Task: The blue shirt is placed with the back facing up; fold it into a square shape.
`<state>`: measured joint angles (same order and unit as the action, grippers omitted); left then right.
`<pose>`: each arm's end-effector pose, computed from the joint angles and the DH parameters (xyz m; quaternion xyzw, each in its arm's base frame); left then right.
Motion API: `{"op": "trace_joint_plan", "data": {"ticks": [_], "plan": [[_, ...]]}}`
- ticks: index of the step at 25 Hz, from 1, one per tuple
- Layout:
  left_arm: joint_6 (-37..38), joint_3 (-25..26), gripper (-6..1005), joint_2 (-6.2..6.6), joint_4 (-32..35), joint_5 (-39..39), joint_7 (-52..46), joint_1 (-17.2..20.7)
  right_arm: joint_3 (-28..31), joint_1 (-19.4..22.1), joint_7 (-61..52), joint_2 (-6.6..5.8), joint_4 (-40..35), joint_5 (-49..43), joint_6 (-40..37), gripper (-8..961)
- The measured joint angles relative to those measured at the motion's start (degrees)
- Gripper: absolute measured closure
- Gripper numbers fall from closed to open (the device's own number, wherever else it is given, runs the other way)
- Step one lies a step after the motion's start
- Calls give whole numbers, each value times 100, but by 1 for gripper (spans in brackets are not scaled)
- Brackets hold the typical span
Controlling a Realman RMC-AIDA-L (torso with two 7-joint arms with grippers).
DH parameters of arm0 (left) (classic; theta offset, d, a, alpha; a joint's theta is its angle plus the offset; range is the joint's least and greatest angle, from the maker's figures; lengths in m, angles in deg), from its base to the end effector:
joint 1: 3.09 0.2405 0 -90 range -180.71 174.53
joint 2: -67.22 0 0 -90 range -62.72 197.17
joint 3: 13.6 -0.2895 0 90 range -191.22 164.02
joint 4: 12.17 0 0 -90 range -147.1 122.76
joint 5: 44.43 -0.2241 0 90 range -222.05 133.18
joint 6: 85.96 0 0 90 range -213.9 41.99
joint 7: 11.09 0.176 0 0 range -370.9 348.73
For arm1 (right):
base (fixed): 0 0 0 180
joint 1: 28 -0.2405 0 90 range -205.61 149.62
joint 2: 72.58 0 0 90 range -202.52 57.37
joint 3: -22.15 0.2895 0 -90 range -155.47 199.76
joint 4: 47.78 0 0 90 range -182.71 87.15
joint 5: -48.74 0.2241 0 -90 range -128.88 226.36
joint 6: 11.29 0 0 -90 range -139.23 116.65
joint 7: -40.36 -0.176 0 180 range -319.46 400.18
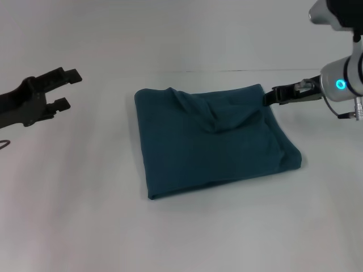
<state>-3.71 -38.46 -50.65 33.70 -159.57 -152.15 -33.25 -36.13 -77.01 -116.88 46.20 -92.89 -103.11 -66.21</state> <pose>-0.3147 0.4099 0.0423 -0.6468 -0.6478 -0.3736 0.1498 0.2379 0.5108 -0.0385 -0.7964 0.5039 0.0114 0.3343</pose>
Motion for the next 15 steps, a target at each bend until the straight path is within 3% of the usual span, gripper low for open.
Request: {"op": "trace_joint_plan", "data": {"ticks": [4, 7, 15], "plan": [[21, 155, 74, 29, 1, 0, 0, 1, 29, 116, 646, -22, -279, 778, -649, 531], [30, 197, 74, 39, 1, 0, 0, -1, -27, -97, 808, -51, -81, 863, -894, 536], [7, 210, 75, 45, 4, 0, 0, -14, -781, -501, 839, 130, 338, 665, -403, 566]]}}
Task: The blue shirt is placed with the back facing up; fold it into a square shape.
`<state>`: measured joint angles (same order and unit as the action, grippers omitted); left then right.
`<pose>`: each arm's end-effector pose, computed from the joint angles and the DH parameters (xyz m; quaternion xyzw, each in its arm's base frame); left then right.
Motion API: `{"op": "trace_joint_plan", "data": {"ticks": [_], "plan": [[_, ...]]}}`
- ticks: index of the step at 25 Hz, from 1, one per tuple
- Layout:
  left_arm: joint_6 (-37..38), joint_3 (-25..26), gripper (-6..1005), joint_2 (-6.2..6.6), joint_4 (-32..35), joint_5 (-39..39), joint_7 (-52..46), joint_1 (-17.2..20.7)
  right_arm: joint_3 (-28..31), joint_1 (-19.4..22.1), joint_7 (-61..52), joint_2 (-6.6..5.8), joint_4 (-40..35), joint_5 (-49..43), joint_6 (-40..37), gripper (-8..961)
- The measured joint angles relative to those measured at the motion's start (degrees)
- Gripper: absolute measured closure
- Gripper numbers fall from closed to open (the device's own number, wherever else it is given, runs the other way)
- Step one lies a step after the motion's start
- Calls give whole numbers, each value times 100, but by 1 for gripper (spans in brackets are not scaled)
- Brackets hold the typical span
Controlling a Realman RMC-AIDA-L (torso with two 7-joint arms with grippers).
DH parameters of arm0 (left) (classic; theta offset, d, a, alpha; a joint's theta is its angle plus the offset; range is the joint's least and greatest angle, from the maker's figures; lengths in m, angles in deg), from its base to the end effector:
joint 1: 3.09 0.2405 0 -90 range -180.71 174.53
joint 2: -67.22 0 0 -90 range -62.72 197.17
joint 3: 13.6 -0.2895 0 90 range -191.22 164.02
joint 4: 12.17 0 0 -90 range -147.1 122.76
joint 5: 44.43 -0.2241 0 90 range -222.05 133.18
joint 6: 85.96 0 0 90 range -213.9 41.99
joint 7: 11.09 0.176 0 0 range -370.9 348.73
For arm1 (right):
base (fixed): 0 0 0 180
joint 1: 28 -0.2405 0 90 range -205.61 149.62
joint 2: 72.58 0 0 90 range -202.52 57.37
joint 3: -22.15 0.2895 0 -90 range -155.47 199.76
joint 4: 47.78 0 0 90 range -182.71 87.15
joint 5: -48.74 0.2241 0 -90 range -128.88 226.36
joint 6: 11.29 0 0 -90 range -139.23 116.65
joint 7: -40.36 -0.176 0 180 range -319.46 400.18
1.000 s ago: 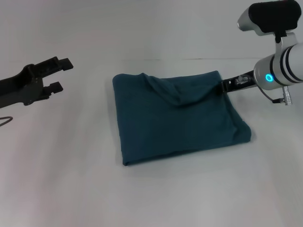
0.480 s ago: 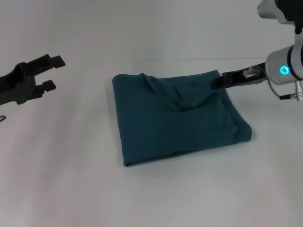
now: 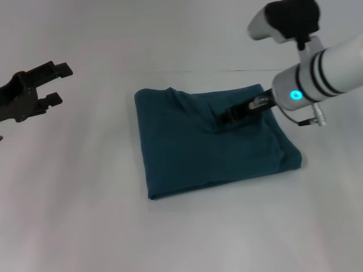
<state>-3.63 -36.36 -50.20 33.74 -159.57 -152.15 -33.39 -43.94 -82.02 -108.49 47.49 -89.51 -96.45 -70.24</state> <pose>-0.3186 0.4114 0.0525 -0.6382 -0.6468 -0.3858 0.1594 0.1845 0.4958 -0.0906 -0.8760 0.4144 -0.0293 0.2451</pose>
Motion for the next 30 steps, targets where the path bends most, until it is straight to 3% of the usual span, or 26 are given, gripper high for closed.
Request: {"op": "trace_joint_plan", "data": {"ticks": [4, 10, 25, 30], "plan": [[-13, 1, 76, 0, -2, 0, -2, 10, -481, 0, 29, 11, 7, 304, 180, 582], [-23, 0, 77, 0, -11, 0, -4, 8, -756, -50, 142, 9, 133, 464, 371, 605], [-117, 0, 80, 0, -12, 0, -5, -36, -828, -188, -3, -23, 406, 394, 648, 665], [-143, 0, 80, 8, -12, 0, -4, -37, -850, -243, -4, -20, 449, 378, 649, 794]]}}
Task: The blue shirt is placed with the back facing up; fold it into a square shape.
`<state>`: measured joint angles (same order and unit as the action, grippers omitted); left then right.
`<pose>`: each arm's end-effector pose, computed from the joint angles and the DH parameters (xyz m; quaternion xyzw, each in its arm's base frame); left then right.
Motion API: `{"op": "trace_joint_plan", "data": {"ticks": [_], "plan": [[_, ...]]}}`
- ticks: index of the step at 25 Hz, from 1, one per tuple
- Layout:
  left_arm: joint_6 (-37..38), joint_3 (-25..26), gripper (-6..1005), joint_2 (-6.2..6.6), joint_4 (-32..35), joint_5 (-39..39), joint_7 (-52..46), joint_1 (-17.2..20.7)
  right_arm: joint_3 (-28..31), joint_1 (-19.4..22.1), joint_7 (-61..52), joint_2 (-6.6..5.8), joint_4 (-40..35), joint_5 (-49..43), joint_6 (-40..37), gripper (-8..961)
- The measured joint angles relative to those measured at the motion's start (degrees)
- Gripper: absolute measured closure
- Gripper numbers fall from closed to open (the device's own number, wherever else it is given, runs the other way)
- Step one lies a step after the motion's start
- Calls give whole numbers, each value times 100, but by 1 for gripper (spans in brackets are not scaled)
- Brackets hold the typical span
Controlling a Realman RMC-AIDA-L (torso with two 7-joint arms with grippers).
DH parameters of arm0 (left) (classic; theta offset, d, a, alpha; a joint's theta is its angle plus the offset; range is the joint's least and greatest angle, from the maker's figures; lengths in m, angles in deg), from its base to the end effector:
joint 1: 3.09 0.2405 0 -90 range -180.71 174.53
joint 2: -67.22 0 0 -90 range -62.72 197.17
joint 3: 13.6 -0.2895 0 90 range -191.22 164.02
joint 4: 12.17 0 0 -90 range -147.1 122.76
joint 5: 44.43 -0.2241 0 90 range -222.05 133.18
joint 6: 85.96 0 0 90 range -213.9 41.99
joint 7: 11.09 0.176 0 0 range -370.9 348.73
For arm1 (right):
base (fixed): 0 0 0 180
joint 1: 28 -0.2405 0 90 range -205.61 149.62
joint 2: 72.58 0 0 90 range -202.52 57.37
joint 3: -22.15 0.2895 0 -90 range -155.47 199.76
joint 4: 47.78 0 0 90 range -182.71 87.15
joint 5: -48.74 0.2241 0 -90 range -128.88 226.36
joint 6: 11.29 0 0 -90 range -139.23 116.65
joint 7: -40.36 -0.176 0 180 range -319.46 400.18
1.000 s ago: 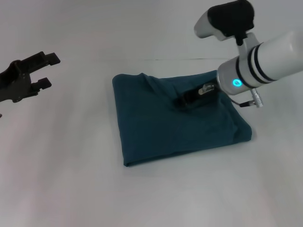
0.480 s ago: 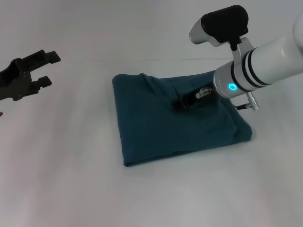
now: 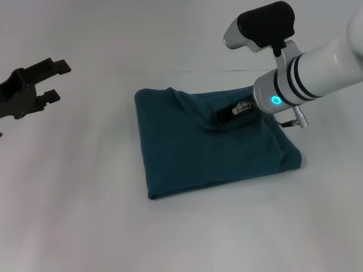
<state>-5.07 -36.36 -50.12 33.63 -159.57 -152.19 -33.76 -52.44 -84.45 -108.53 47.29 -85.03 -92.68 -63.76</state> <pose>-0.3194 0.4162 0.0543 -0.6348 -0.6468 -0.3874 0.1693 0.1714 0.4986 -0.1145 -0.8915 0.3749 -0.0418 0.2510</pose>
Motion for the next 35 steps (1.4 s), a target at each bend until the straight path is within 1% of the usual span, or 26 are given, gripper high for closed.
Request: {"op": "trace_joint_plan", "data": {"ticks": [4, 7, 9, 13, 18, 23, 31, 35], "plan": [[-32, 0, 81, 3, 0, 0, 3, 0, 1, -5, 0, 2, 3, -8, 0, 897], [-39, 0, 82, 3, 0, 0, 8, 0, 34, 5, -5, 1, -26, -9, -1, 929], [-41, 0, 82, 2, 0, 0, 8, 3, 49, 32, -52, -20, -143, -9, -8, 951], [-22, 0, 83, 1, 0, 0, 11, 22, 87, 87, -274, -112, -480, -182, -50, 951], [15, 62, 83, 0, 0, 3, 12, 34, 465, 71, -454, -142, -728, -863, -36, 950], [29, 71, 84, 0, 0, 8, 11, 27, 696, 22, -459, -123, -732, -1235, 128, 951], [33, 71, 86, 0, 0, 9, -8, 3, 687, -62, -576, -40, -646, -1620, 449, 922], [9, 71, 86, 0, 0, 9, -15, 1, 667, -70, -821, -29, -610, -1833, 605, 903]]}}
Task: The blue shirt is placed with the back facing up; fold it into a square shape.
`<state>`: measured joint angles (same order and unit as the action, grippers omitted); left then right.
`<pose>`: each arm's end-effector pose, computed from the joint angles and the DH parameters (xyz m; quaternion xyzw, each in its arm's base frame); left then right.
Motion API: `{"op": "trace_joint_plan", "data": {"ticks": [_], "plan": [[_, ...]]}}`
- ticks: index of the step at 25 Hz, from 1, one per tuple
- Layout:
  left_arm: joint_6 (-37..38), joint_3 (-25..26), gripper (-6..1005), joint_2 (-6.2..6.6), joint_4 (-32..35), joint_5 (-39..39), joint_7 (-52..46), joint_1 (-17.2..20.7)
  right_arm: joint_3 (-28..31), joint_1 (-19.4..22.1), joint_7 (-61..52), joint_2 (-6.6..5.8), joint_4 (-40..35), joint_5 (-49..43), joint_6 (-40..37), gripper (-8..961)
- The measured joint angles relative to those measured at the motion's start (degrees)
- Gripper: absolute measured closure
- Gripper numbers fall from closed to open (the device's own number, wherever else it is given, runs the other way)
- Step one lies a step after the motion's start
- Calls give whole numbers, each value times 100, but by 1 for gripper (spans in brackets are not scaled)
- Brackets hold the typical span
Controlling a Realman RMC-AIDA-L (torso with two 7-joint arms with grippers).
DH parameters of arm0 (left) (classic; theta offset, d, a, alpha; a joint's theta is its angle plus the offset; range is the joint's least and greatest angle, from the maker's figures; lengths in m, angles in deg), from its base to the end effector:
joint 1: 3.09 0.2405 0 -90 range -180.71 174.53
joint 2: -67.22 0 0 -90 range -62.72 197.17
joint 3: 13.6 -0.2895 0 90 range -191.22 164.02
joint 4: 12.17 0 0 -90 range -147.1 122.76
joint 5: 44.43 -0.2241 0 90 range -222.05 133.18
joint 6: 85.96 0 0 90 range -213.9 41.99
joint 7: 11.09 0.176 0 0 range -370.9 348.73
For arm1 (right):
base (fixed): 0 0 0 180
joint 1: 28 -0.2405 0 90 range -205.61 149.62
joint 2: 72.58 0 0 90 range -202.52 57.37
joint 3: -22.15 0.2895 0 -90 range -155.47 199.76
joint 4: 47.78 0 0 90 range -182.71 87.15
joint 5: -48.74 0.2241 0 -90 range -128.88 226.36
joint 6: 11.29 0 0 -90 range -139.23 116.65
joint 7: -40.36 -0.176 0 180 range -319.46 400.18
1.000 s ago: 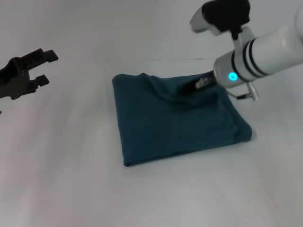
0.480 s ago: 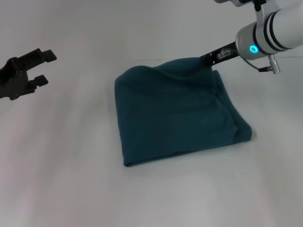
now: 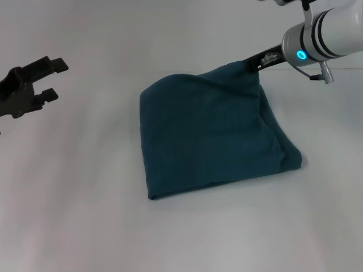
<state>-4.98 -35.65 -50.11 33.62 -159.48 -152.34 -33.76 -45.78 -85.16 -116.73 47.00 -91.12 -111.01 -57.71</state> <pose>-0.3204 0.4160 0.0566 -0.6304 -0.6477 -0.3926 0.1703 0.1671 0.5459 -0.0535 -0.8513 0.3445 -0.0339 0.3943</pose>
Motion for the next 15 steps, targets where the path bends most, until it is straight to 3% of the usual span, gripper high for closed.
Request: {"op": "trace_joint_plan", "data": {"ticks": [9, 15], "plan": [[-28, 0, 88, 0, 0, 0, 24, 2, 86, -6, -193, -82, 67, -53, 263, 859], [-18, 0, 89, 4, 0, 0, 27, 16, 810, -41, -183, -266, 213, 26, -68, 667]]}}
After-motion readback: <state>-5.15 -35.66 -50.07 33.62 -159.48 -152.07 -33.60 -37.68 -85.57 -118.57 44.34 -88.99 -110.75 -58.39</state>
